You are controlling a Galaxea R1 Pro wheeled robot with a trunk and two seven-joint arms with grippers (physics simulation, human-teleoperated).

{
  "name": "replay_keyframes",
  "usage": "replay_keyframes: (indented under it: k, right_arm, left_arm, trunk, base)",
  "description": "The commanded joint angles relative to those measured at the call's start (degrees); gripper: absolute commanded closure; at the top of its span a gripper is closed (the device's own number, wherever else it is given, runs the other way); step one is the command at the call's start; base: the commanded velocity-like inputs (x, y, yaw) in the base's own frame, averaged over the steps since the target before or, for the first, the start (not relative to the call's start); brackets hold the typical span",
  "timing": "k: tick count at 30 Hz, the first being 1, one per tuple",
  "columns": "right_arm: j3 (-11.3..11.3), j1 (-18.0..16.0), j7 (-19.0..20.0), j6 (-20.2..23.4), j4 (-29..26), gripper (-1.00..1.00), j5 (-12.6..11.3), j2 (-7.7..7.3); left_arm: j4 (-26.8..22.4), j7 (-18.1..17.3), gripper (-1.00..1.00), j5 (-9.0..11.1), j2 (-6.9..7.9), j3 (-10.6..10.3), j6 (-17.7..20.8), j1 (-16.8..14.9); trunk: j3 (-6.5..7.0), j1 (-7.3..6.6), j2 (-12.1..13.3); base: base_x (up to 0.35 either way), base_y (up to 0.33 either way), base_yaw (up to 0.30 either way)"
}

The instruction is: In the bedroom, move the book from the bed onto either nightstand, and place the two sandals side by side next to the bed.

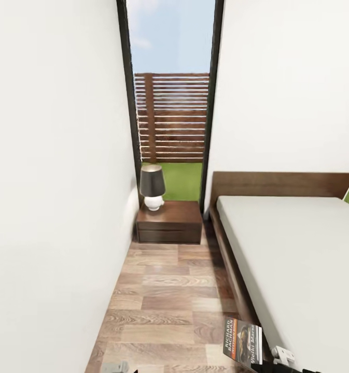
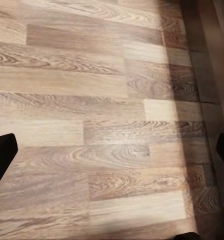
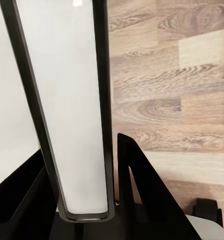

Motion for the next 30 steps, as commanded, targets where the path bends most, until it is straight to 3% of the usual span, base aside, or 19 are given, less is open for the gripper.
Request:
replay_keyframes:
  k: [1, 8, 30]
  right_arm:
    - [-0.42, -0.04, 0.2, 0.57, -0.06, 1.0, -0.24, 0.01]
    - [-0.46, -0.04, 0.21, 0.58, -0.06, 1.0, -0.25, 0.01]
    - [-0.42, -0.04, 0.16, 0.57, -0.06, 1.0, -0.2, 0.01]
  left_arm:
    - [0.07, -0.24, -1.0, 0.54, 0.01, -0.08, -0.07, -0.04]
    - [0.06, -0.24, -1.0, 0.54, 0.01, -0.08, -0.07, -0.04]
    - [0.02, -0.24, -1.0, 0.54, 0.01, -0.08, -0.07, -0.04]
  trunk:
    - [-0.08, 0.04, -0.05]
    - [-0.08, 0.04, -0.05]
    - [-0.08, 0.04, -0.05]
  base:
    - [0.33, 0.0, -0.239]
    - [0.323, 0.0, -0.177]
    - [0.302, 0.0, -0.005]
